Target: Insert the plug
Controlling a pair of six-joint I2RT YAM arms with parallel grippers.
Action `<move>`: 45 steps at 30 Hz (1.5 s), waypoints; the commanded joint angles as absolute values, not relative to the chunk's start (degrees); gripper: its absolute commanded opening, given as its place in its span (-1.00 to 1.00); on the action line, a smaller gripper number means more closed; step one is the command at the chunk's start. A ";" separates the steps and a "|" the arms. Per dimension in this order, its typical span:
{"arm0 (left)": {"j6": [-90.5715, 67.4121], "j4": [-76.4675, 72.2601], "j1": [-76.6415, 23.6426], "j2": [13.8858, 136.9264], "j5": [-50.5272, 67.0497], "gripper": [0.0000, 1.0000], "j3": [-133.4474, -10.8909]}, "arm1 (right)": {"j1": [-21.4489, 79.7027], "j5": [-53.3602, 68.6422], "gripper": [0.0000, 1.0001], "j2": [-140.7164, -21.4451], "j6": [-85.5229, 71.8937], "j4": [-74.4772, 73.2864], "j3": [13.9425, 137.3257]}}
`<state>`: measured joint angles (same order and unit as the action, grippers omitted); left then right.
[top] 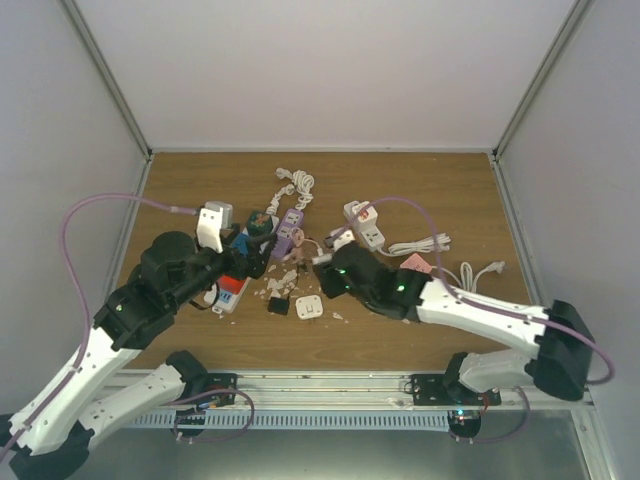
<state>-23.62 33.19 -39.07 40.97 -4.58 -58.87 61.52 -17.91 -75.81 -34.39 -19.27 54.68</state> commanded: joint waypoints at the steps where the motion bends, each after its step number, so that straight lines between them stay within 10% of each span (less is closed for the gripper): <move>1: -25.15 27.01 -38.62 43.12 8.52 0.96 -56.49 | 56.31 -8.05 -0.02 -66.49 -23.27 -6.67 48.12; 12: -34.93 11.99 -38.58 49.51 33.51 0.72 -51.74 | 54.50 -0.19 -0.01 -57.41 -10.95 -4.86 46.60; 21: -38.05 14.15 -38.58 54.10 30.12 0.34 -52.49 | 54.49 3.19 0.01 -57.76 -6.98 -6.77 48.61; 33: -38.50 17.82 -38.58 56.67 18.70 0.34 -51.50 | 54.51 2.05 -0.08 -61.54 -9.40 -8.29 48.92; 45: -35.60 22.56 -37.62 55.95 8.66 0.34 -46.09 | 57.89 -4.75 0.45 -73.26 -33.49 -26.82 46.09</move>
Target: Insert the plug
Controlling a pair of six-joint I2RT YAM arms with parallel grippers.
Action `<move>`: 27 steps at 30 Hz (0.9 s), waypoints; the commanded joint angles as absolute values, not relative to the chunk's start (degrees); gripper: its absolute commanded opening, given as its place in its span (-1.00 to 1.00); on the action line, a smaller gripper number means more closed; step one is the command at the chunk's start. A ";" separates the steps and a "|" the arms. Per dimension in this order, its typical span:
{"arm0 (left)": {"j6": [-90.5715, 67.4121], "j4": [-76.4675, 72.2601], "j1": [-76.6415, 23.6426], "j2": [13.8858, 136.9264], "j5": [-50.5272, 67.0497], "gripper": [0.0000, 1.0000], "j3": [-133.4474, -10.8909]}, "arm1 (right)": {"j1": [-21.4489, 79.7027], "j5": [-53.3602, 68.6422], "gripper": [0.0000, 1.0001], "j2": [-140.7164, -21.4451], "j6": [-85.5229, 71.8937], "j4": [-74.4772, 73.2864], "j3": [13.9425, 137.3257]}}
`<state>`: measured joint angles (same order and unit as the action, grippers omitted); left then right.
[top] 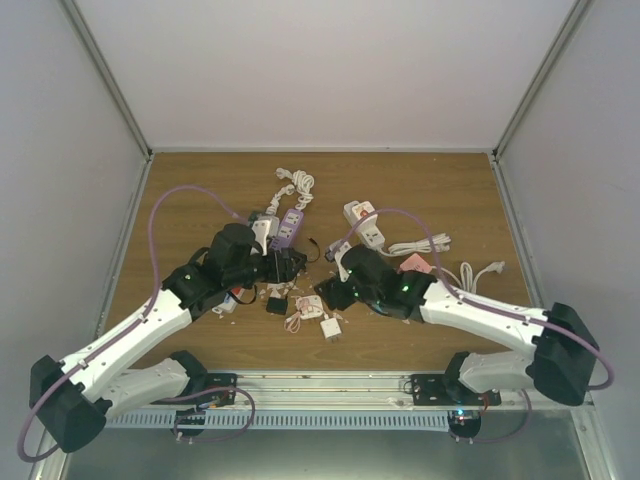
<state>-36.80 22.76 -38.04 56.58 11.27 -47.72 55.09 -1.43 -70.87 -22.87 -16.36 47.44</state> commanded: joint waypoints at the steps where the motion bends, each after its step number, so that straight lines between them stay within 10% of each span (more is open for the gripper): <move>1: -35.55 22.43 -37.54 55.81 8.66 0.34 -45.70 | 59.95 -5.80 0.52 -74.26 -35.53 -28.81 46.09; 12: -35.17 22.49 -36.33 54.61 7.47 0.39 -43.75 | 71.89 -12.21 0.63 -85.85 -52.20 -36.86 47.23; 27: -35.05 22.21 -35.53 53.33 9.21 0.43 -42.90 | 70.90 -15.03 0.07 -91.25 -48.70 -24.82 46.14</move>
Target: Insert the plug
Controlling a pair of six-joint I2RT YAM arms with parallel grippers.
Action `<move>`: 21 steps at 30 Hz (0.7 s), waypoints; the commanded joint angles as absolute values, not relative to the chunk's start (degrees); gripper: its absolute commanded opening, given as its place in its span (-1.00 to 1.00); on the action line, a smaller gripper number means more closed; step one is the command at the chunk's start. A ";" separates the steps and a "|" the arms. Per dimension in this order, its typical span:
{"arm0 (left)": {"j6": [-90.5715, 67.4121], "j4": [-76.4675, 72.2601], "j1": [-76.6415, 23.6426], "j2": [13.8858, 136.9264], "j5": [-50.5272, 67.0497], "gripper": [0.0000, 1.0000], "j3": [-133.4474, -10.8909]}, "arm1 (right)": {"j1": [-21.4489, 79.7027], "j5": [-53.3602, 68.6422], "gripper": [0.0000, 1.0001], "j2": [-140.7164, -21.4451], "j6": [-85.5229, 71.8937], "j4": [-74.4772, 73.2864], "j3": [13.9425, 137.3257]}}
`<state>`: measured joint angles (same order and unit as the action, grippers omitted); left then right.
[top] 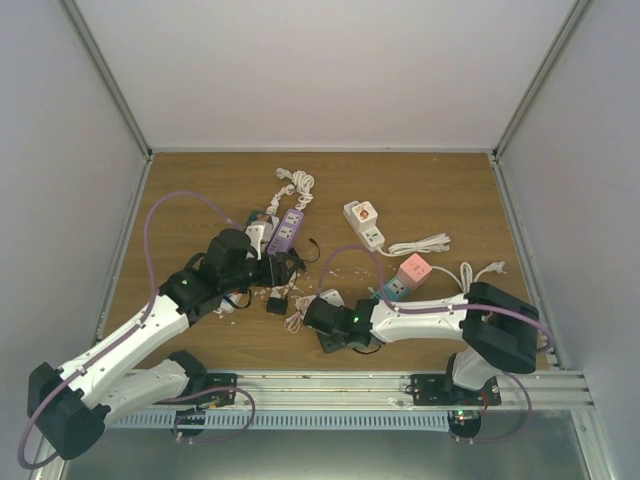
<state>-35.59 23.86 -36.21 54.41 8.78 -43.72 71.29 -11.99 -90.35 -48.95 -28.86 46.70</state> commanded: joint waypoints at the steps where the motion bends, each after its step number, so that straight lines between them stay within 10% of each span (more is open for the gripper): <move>1: -35.07 22.16 -35.51 53.28 9.36 0.44 -42.87 | 70.80 -15.53 0.00 -91.24 -48.43 -24.39 45.94; 14: -28.57 18.83 -34.98 49.73 30.18 0.82 -44.49 | 69.77 -21.10 -0.24 -70.59 -34.36 -16.76 40.75; 21: -32.61 15.72 -34.98 49.48 41.71 0.56 -46.21 | 68.41 -19.88 -0.24 -60.51 -24.35 -11.92 40.73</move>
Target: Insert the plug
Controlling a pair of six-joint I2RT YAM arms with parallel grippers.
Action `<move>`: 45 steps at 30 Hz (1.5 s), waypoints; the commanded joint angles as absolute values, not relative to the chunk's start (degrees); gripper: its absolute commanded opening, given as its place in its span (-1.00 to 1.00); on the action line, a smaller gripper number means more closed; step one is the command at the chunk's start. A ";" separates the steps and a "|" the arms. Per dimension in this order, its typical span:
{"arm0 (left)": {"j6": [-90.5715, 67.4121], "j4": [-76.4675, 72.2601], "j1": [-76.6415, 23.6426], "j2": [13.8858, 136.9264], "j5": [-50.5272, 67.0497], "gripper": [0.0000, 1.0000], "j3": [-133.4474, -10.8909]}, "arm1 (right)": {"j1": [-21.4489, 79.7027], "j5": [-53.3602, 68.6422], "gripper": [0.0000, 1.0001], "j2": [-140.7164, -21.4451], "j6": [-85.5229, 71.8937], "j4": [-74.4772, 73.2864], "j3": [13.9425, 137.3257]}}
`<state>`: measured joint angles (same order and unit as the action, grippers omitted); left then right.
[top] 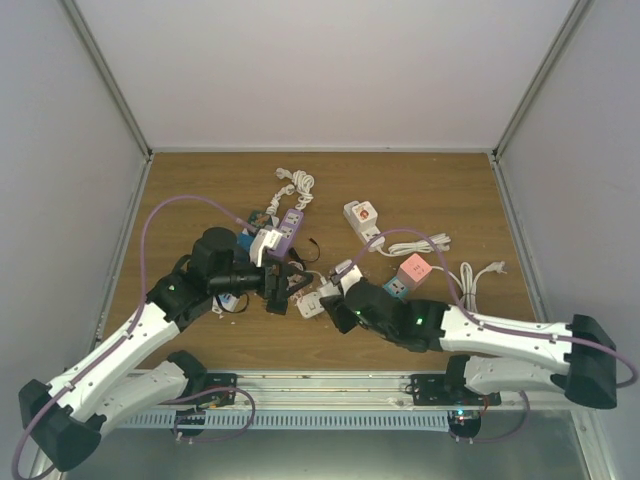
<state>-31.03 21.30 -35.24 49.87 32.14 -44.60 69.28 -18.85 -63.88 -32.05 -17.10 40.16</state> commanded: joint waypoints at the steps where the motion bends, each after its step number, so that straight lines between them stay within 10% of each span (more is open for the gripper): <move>1: -33.41 15.50 -34.98 49.64 42.05 0.52 -46.20 | 68.31 -19.92 -0.24 -60.07 -23.45 -11.71 41.16; 18: -34.48 21.83 -34.98 57.66 37.30 0.57 -49.72 | 68.03 -15.68 -0.25 -60.33 -10.53 -2.64 44.29; 29: -32.16 21.77 -34.82 60.24 38.60 -0.25 -51.70 | 67.91 -13.76 -0.21 -63.06 -6.30 1.67 44.16; 38: -13.69 24.98 -33.35 58.84 22.26 -0.35 -53.79 | 66.46 -15.90 0.68 -61.35 -14.39 -3.88 43.99; 45: -2.19 22.50 -24.78 59.27 12.44 -0.37 -52.70 | 65.27 -18.22 0.78 -55.16 -23.63 -4.80 38.92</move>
<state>-11.92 26.30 -29.36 59.94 20.01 -52.25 66.24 -15.75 -58.63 -16.45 -3.95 41.80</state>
